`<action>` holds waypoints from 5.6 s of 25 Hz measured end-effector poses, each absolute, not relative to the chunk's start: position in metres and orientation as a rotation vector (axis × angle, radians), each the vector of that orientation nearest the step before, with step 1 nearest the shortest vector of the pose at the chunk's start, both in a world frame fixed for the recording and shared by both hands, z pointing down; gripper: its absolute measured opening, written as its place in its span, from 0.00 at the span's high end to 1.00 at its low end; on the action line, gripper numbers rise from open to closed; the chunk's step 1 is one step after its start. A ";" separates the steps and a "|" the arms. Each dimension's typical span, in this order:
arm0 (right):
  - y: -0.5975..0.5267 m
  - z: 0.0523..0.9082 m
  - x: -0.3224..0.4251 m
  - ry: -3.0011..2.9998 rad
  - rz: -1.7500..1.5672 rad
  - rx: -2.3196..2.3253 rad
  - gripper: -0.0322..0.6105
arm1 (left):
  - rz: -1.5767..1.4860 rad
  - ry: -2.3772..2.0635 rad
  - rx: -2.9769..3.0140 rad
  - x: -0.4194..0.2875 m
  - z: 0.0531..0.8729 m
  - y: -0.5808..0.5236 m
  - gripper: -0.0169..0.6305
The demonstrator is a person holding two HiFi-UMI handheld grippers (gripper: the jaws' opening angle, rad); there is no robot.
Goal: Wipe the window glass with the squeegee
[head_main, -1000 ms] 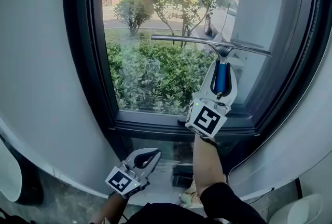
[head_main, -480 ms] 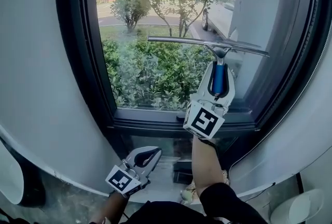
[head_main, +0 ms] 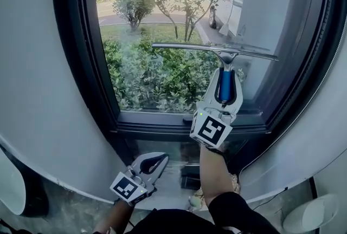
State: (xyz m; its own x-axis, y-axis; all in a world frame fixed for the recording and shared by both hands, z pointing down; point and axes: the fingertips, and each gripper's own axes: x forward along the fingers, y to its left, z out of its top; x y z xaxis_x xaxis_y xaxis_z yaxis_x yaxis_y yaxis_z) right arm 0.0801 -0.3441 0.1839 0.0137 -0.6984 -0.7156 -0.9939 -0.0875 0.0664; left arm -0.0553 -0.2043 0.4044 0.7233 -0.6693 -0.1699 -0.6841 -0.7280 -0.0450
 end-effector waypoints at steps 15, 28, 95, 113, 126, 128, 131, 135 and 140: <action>-0.341 0.205 0.079 1.786 0.792 -1.847 0.74 | 0.201 1.125 -2.838 -0.050 0.412 -0.199 0.98; -0.340 0.220 0.079 1.820 0.752 -1.862 0.74 | 0.199 1.143 -2.842 -0.050 0.415 -0.196 0.98; -0.337 0.305 0.076 1.930 0.673 -2.025 0.74 | 0.207 1.115 -2.955 -0.061 0.448 -0.187 0.98; -0.336 0.338 0.077 1.974 0.597 -2.081 0.74 | 0.198 1.107 -2.993 -0.058 0.451 -0.181 0.98; -0.336 0.351 0.078 1.998 0.580 -2.096 0.74 | 0.151 1.111 -2.999 -0.059 0.465 -0.175 0.98; -0.336 0.353 0.078 2.002 0.572 -2.099 0.74 | 0.148 1.115 -3.000 -0.059 0.465 -0.174 0.98; -0.336 0.357 0.078 2.010 0.558 -2.102 0.74 | 0.154 1.123 -2.996 -0.059 0.463 -0.174 0.98; -0.335 0.359 0.077 2.017 0.564 -2.104 0.74 | 0.154 1.115 -2.998 -0.057 0.464 -0.173 0.98; -0.336 0.366 0.077 2.030 0.569 -2.114 0.74 | 0.155 1.116 -3.004 -0.057 0.464 -0.173 0.98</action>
State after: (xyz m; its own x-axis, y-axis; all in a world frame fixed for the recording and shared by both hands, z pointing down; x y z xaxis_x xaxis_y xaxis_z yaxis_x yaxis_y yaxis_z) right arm 0.0775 -0.3356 0.3656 0.0085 -0.9274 -0.3740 -0.9867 -0.0686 0.1475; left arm -0.0571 -0.1730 0.4636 0.7537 -0.6537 -0.0673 -0.6473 -0.7562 0.0956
